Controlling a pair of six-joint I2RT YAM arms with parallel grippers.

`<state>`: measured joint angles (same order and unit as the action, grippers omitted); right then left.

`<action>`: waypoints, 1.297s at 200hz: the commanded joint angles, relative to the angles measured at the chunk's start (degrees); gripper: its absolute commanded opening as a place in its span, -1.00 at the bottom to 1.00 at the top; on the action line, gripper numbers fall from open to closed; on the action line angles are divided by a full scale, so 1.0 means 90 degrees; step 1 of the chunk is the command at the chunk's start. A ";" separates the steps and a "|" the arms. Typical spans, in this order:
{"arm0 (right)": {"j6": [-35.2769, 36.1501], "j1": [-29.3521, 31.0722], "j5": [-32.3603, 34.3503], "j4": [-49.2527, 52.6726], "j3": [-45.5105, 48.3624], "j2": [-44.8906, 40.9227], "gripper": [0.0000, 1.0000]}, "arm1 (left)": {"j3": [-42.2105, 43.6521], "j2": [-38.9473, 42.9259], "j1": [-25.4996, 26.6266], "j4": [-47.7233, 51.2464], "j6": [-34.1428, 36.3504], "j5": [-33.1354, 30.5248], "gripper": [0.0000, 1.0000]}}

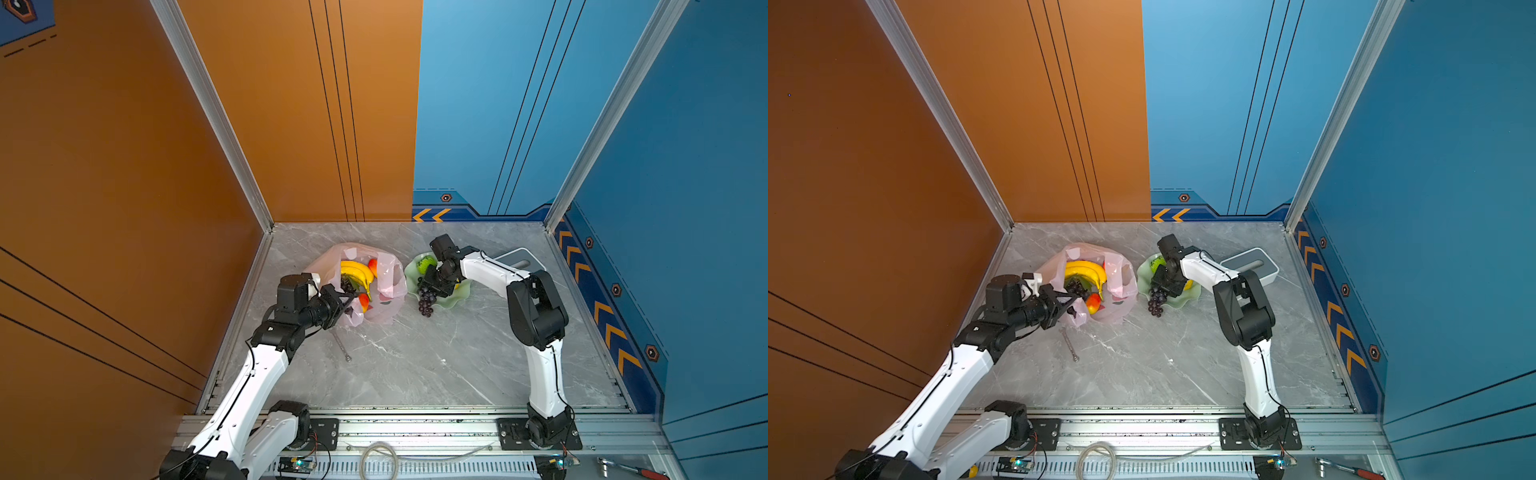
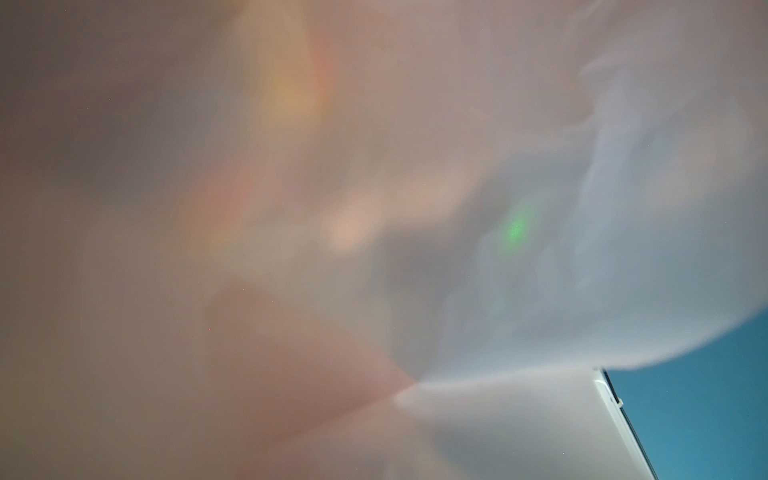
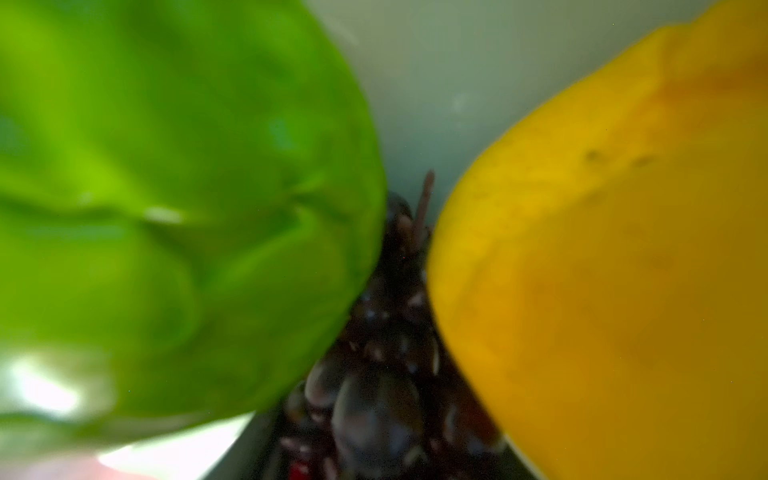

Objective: Place the fruits into the plastic bag
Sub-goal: 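Lower the right gripper onto the second grape bunch and grasp it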

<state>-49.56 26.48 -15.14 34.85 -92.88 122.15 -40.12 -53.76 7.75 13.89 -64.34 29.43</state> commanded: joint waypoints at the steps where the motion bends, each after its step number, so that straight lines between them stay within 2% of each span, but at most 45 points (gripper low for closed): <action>1: -0.0040 -0.0061 -0.0090 -0.0236 0.0196 -0.0116 -0.25 | 0.0014 -0.0023 -0.0070 -0.0069 0.0117 0.0099 -1.00; 61: -0.0093 -0.0202 -0.0267 -0.0576 0.0462 -0.0330 -0.29 | -0.0023 -0.0034 -0.0070 -0.0032 0.0120 0.0089 -1.00; 91: -0.0228 -0.0319 -0.0530 -0.1051 0.0701 -0.0780 -0.30 | -0.0033 -0.0042 -0.0070 -0.0021 0.0137 0.0080 -1.00; 138: -0.1032 -0.0583 -0.1130 -0.2264 0.1377 -0.1107 -0.30 | -0.0081 -0.0082 -0.0070 -0.0030 0.0146 0.0080 -1.00; 164: -0.1224 -0.0611 -0.1397 -0.2632 0.1483 -0.1169 -0.31 | -0.0115 -0.0110 -0.0065 -0.0010 0.0166 0.0080 -1.00; 259: -0.1689 -0.0739 -0.1570 -0.3561 0.2071 -0.1755 -0.34 | -0.0119 -0.0090 -0.0061 0.0039 0.0186 0.0060 -1.00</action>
<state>-63.33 20.86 -28.53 6.42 -75.64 108.90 -40.14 -54.68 7.75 13.93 -64.07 29.43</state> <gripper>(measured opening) 0.334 0.045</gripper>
